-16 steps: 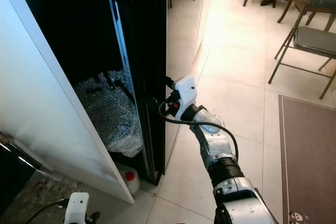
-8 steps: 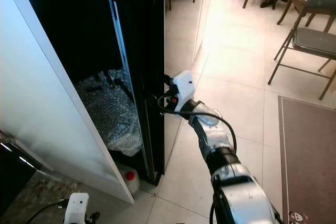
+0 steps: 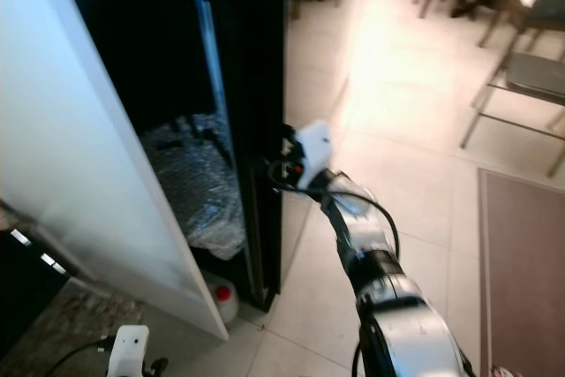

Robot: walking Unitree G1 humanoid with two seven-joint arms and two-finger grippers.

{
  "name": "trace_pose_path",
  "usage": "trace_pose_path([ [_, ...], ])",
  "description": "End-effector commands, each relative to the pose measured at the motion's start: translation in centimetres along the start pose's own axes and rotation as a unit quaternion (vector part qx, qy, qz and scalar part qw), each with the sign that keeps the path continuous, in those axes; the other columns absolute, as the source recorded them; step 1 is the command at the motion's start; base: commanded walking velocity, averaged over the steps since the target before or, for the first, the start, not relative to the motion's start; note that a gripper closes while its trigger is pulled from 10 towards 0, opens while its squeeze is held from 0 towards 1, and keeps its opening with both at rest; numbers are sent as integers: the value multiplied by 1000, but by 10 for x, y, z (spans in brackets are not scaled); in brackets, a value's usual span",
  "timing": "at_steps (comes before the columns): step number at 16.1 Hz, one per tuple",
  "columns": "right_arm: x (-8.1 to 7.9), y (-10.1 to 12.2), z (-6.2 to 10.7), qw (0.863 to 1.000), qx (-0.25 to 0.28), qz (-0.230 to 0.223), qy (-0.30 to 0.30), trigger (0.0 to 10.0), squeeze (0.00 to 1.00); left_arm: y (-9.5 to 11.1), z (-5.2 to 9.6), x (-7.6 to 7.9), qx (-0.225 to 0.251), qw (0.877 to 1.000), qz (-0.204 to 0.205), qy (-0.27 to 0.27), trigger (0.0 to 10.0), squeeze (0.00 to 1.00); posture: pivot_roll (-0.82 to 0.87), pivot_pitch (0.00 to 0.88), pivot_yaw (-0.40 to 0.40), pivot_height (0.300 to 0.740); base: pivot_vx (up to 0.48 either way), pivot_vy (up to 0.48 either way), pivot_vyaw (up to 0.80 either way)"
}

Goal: Restocking fridge

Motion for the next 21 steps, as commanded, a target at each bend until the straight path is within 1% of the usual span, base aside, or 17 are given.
trace_pose_path([
  [1, 9, 7, 9, 999, 21, 16, -36, 10000, 0, -8, 1, -1, -14, 1000, -6, 4, 10000, 0, -162, 75, -4, 740, 0, 0, 0],
  [2, 10, 5, 14, 999, 21, 17, -45, 10000, 0, -8, 1, -1, -15, 1000, -6, 4, 10000, 0, -162, 75, -4, 740, 0, 0, 0],
  [3, 14, -1, 37, 994, 16, 26, -103, 10000, 0, -9, 2, 0, -16, 1000, -6, 3, 10000, 0, -162, 74, -11, 740, 0, 0, 0],
  [4, 15, -2, 45, 991, 14, 28, -127, 10000, 0, -9, 2, 0, -17, 1000, -6, 3, 10000, 0, -162, 74, -12, 740, 0, 0, 0],
  [6, 15, -4, 77, 978, 10, 27, -206, 10000, 0, -11, 2, -2, -20, 1000, -7, 4, 10000, 0, -167, 72, -15, 740, 0, 0, 0],
  [7, 12, -5, 85, 975, 9, 22, -219, 10000, 0, -12, 3, -3, -21, 1000, -7, 4, 10000, 0, -169, 71, -15, 740, 0, 0, 0],
  [9, 6, -28, 105, 965, -35, -1, -261, 10000, 0, -12, 3, -3, -23, 1000, -9, 4, 10000, 0, -173, 70, -13, 740, 0, 0, 0],
  [10, -2, -68, 127, 948, -111, -51, -293, 10000, 0, -12, 3, -3, -23, 1000, -11, 4, 10000, 0, -174, 71, -13, 740, 0, 0, 0],
  [11, -4, -79, 133, 942, -134, -66, -301, 10000, 0, -13, 3, -3, -24, 1000, -11, 4, 10000, 0, -174, 71, -13, 740, 0, 0, 0],
  [12, -21, -127, 162, 904, -253, -126, -321, 10000, 0, -13, 3, -3, -24, 1000, -11, 4, 10000, 0, -169, 68, -15, 740, 0, 0, 0],
  [13, -31, -141, 173, 887, -300, -143, -321, 10000, 0, -13, 3, -3, -24, 1000, -11, 4, 10000, 0, -169, 68, -15, 740, 0, 0, 0],
  [14, -48, -160, 192, 856, -365, -171, -322, 10000, 0, -13, 3, -3, -24, 1000, -10, 5, 10000, 0, -164, 69, -14, 740, 0, 0, 0],
  [15, -81, -181, 219, 815, -457, -197, -298, 10000, 0, -13, 3, -4, -24, 1000, -10, 5, 10000, 0, -151, 67, -13, 740, 0, 0, 0],
  [16, -93, -186, 229, 802, -487, -199, -285, 10000, 0, -13, 3, -4, -25, 1000, -10, 6, 10000, 0, -148, 67, -12, 740, 0, 0, 0],
  [17, -113, -192, 244, 784, -531, -199, -253, 10000, 0, -13, 3, -5, -25, 1000, -9, 7, 10000, 0, -139, 67, -10, 740, 0, 0, 0],
  [18, -120, -194, 248, 778, -546, -192, -243, 10000, 0, -13, 3, -6, -26, 1000, -10, 7, 10000, 0, -140, 67, -9, 740, 0, 0, 0],
  [21, -127, -194, 242, 780, -532, -210, -253, 10000, 0, -15, 4, -7, -30, 999, -17, 3, 10000, 0, -166, 62, 1, 740, 0, 0, 0],
])
Point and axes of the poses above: a point about 5 cm out from each wrist's last joint towards the gripper, its own z axis pointing back from the gripper into the wrist, its own y axis along the axis of the wrist's last joint, x = y × z, the point moved 1 cm from there along -z, pointing out of the wrist towards the gripper, and after that the axes turned 13 degrees about z, right-handed, at the moved point
